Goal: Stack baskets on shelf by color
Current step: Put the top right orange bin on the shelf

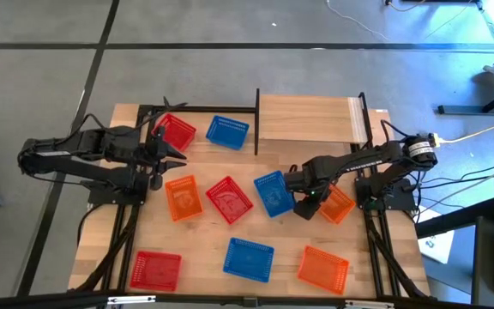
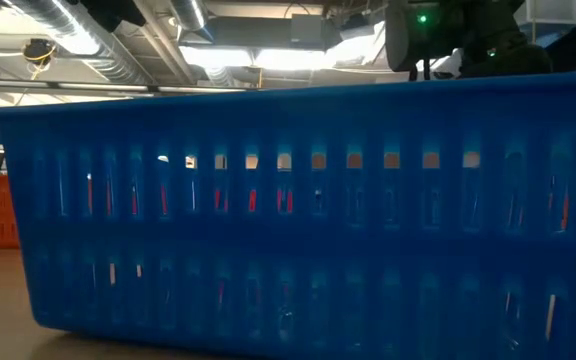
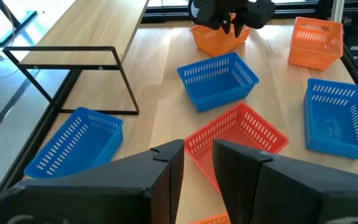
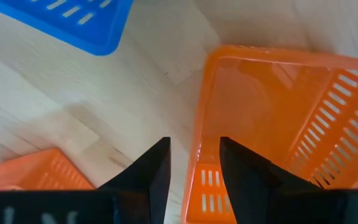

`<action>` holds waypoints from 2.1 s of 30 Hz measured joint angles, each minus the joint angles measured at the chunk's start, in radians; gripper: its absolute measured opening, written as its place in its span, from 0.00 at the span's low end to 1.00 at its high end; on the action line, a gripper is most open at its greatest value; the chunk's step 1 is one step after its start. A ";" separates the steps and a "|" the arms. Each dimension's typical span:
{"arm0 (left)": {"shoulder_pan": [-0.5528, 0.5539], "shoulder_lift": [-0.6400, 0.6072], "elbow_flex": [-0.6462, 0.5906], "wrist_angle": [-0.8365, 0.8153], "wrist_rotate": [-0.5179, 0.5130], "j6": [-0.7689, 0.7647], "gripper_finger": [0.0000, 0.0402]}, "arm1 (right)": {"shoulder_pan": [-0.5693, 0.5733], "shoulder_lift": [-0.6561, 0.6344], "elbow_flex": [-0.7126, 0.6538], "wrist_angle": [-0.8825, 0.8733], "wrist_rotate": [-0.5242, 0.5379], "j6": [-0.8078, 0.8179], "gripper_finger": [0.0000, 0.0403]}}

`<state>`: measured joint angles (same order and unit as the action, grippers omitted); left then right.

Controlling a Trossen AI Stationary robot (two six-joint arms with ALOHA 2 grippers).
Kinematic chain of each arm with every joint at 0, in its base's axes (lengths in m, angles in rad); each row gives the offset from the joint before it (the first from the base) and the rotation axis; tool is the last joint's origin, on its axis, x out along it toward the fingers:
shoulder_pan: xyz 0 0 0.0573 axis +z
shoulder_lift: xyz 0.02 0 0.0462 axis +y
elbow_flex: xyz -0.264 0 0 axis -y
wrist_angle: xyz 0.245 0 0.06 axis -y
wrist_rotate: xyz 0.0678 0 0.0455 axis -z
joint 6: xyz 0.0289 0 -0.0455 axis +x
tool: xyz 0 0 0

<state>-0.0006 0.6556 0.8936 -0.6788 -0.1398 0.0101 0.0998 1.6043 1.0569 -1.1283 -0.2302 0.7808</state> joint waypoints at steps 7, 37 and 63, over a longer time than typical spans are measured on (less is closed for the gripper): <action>0.000 0.000 0.000 0.011 0.000 0.000 0.19 | 0.000 0.068 0.000 0.013 0.001 0.000 0.34; 0.000 0.039 0.004 0.002 0.000 0.001 0.19 | -0.107 -0.014 0.346 -0.385 0.082 0.188 0.00; 0.000 0.242 0.234 -0.200 -0.050 0.157 0.19 | -0.808 -0.020 0.729 -0.444 0.290 -0.189 0.00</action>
<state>-0.0006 0.8973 1.1278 -0.8784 -0.1894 0.1676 -0.7079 1.5841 1.7861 -1.5723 0.0601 0.5916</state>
